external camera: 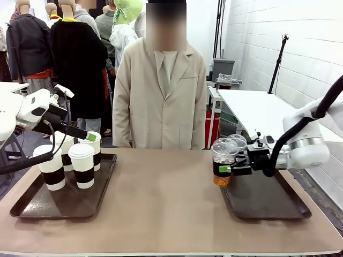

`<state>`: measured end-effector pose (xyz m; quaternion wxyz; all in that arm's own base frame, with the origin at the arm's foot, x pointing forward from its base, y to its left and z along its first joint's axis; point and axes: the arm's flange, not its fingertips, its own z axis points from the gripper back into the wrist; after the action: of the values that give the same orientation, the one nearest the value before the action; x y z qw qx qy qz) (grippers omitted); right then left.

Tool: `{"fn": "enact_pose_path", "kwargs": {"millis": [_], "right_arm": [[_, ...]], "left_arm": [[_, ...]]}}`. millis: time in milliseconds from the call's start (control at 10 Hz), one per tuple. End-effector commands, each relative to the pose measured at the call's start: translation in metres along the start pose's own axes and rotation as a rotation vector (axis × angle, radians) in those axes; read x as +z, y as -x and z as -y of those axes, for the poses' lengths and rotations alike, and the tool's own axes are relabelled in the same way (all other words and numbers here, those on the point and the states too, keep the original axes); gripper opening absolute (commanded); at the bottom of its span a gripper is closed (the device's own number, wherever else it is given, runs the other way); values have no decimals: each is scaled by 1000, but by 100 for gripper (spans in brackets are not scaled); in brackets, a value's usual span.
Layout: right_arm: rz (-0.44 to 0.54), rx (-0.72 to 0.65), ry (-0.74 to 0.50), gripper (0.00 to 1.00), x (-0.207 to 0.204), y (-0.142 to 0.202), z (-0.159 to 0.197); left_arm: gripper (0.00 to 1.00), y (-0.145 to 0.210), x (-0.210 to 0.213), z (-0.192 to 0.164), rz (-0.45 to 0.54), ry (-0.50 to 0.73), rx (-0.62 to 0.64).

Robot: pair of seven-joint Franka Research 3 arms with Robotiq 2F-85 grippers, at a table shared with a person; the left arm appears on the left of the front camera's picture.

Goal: Distribute the coffee onto the tray.
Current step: Pick up another iced Americano from the middle of the table and place it on the right Handle tray.

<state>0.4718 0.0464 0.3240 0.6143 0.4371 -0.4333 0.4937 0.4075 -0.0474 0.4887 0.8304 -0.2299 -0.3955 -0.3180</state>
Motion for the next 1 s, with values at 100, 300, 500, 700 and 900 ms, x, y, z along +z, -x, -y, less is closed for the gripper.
{"fn": "enact_pose_path", "kwargs": {"millis": [100,300,500,700,900], "right_arm": [[-51,38,16,78,26,19,12],[-49,43,9,78,40,37,27],[-27,36,17,78,49,54,41],[-15,31,26,78,54,68,51],[-13,22,33,78,53,75,55]], "left_arm": [[100,2,-2,-3,5,10,1],[100,2,-2,-3,5,10,1],[100,2,-2,-3,5,10,1],[100,2,-2,-3,5,10,1],[100,2,-2,-3,5,10,1]]}}
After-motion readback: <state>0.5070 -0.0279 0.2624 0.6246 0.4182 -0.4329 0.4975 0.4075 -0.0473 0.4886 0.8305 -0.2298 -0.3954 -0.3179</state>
